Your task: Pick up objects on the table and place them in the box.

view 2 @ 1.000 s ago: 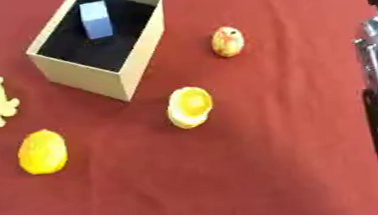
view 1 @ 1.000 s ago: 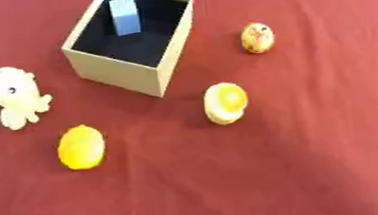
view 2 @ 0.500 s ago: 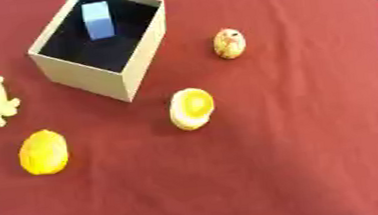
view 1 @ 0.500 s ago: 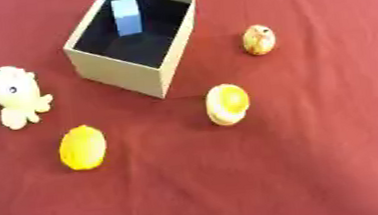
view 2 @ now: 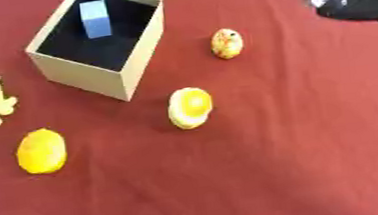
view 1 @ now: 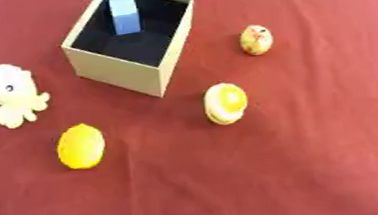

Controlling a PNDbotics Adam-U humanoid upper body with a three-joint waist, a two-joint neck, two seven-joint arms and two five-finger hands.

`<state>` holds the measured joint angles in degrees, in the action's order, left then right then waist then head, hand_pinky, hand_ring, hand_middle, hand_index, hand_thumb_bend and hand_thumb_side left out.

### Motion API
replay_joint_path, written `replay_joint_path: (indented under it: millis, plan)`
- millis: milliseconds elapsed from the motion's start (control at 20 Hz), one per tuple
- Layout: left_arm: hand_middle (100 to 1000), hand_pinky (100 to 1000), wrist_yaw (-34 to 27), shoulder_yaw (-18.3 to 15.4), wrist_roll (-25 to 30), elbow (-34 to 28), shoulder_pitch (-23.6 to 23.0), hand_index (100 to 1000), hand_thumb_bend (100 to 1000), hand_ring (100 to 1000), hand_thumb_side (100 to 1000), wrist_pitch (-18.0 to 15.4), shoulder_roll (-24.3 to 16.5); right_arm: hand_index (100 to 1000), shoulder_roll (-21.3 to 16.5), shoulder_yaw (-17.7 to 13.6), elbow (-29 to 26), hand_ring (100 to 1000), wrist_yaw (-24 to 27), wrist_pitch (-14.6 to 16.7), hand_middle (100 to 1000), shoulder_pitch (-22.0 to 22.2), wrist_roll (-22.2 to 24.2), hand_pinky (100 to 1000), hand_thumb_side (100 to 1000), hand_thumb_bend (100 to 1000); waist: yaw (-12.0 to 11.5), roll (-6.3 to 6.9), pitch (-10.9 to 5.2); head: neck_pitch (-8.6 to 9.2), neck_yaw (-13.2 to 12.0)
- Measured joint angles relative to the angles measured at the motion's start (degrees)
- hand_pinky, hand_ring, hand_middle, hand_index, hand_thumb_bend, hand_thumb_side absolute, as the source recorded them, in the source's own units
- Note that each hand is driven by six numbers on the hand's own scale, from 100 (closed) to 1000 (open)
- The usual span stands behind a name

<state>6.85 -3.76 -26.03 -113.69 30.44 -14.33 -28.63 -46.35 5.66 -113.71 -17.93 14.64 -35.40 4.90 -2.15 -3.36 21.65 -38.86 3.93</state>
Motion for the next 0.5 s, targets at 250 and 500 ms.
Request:
replay_joint_path:
  millis: [250, 500]
  plan:
    - [805, 774, 0.04, 0.05, 0.02, 0.0, -0.19, 901, 338, 766, 681, 0.0, -0.63, 875, -7.29, 3.82, -0.01, 889, -2.39, -0.37, 808, -2.56, 4.09, 831, 622, 155, -0.36, 0.0, -0.12, -0.35, 0.64]
    - [804, 773, -0.33, 0.32, 0.23, 0.0, -0.18, 901, 338, 765, 682, 0.12, -0.58, 875, -13.44, 5.79, -0.01, 899, 0.12, -1.03, 809, -3.16, 7.17, 837, 598, 173, -1.1, -0.03, -0.12, -0.35, 1.46]
